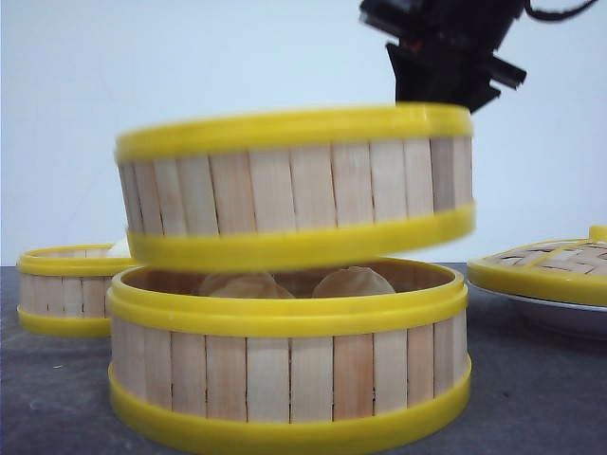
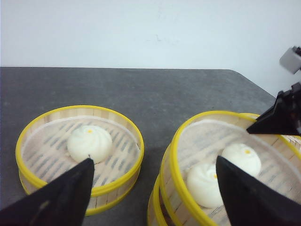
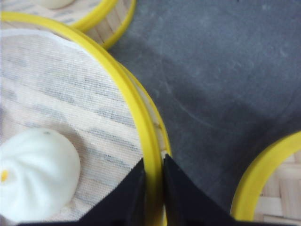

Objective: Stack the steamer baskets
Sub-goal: 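Lift the three-bun basket with the right gripper over the nearest basket, then lower the basket onto the nearest basket, open the right gripper, withdraw, then reach the left gripper to the one-bun basket and grasp its rim, then lift the one-bun basket with the left gripper onto the two-basket stack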

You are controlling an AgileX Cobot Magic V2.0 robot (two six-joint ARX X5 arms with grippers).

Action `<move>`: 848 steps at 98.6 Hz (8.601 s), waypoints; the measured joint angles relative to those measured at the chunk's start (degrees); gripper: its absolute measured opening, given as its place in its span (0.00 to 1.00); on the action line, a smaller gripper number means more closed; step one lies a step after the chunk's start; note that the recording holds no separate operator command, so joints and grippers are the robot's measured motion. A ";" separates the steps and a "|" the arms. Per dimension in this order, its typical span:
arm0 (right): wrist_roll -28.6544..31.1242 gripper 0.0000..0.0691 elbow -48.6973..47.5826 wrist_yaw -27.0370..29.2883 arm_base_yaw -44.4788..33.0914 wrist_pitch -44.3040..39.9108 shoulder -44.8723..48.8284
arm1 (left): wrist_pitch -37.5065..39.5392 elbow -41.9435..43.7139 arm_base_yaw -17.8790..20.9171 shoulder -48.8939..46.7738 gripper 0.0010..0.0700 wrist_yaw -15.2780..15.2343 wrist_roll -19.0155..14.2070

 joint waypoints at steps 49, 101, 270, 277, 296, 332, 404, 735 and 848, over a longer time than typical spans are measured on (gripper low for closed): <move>1.27 0.04 -0.02 -0.52 1.62 0.81 4.33 | -0.33 0.00 0.00 0.00 0.72 0.00 0.04; 0.96 0.04 -0.02 3.10 1.20 -2.21 4.44 | -0.79 0.00 0.00 0.00 0.72 0.00 0.04; 4.66 0.56 0.02 6.38 4.63 -11.91 -39.93 | 5.92 0.00 0.02 7.80 0.60 -13.25 0.72; 4.66 0.56 0.02 6.43 4.63 -12.74 -41.29 | 8.50 0.09 0.55 11.39 0.62 -14.47 0.72; 4.63 0.56 0.02 6.40 4.63 -13.79 -42.14 | 11.63 4.92 4.94 24.11 0.62 -14.91 1.18; 4.63 0.56 0.02 6.40 4.74 -13.79 -41.88 | 1.81 24.20 14.88 52.19 0.62 -14.82 1.40; 4.20 0.56 0.02 6.43 4.74 -13.77 -41.88 | -1.70 31.32 15.67 75.95 0.61 -14.56 1.57; 2.89 0.48 0.02 6.43 4.74 -10.91 -41.83 | -33.33 48.22 1.77 56.78 0.03 15.47 5.05; 2.40 0.48 0.02 7.89 4.74 -12.24 -41.83 | -30.32 48.22 -5.97 70.40 0.03 8.68 7.91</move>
